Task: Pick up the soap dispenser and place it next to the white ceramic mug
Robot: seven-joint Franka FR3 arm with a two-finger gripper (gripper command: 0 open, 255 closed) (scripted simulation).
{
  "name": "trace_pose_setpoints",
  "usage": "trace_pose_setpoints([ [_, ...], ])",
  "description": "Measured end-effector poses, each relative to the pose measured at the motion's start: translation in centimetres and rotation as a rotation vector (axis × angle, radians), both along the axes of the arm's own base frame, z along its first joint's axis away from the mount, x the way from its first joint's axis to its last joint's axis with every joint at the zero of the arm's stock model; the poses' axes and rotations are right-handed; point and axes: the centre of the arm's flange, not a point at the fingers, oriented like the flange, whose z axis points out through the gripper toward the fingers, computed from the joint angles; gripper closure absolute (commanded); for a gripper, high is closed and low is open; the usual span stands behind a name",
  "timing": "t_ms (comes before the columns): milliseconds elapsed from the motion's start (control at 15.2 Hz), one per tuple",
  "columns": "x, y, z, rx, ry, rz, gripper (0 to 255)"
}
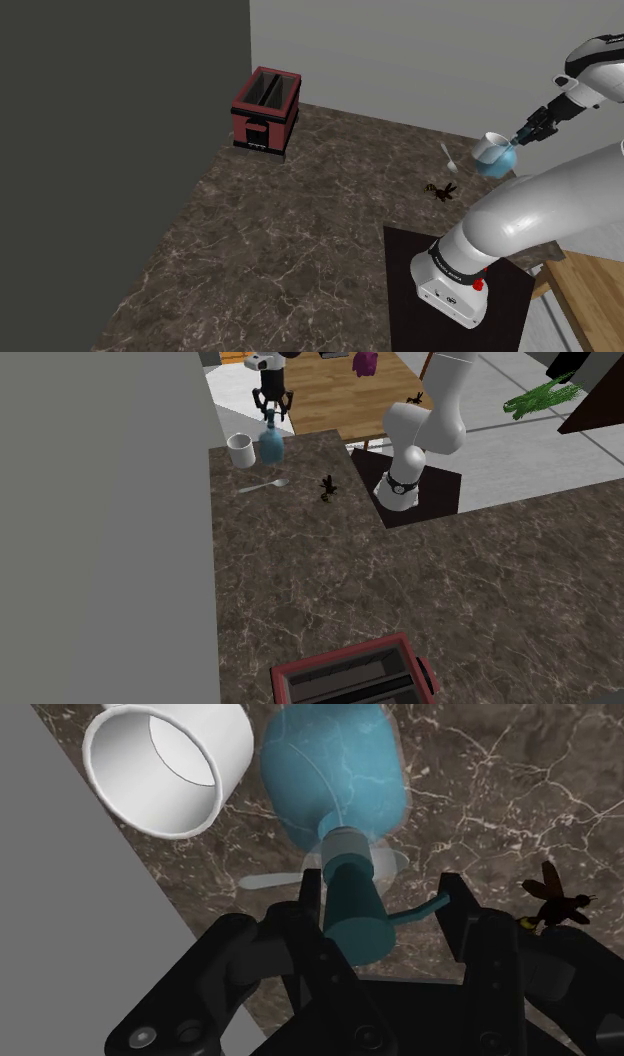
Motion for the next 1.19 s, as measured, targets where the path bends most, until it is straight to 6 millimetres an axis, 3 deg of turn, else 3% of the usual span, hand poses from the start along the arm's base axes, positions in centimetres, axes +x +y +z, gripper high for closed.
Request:
trace_pose_setpoints([
  [462,-0.1,0.0,-0.7,0.000,0.000,0.000,255],
  [528,-0.1,0.0,-0.7,0.000,0.000,0.000,0],
  [924,-0.1,0.0,-0.7,-0.001,0.000,0.000,0],
  [1188,-0.8,-0.1,3.2,-0.002,-0.001,0.000,0],
])
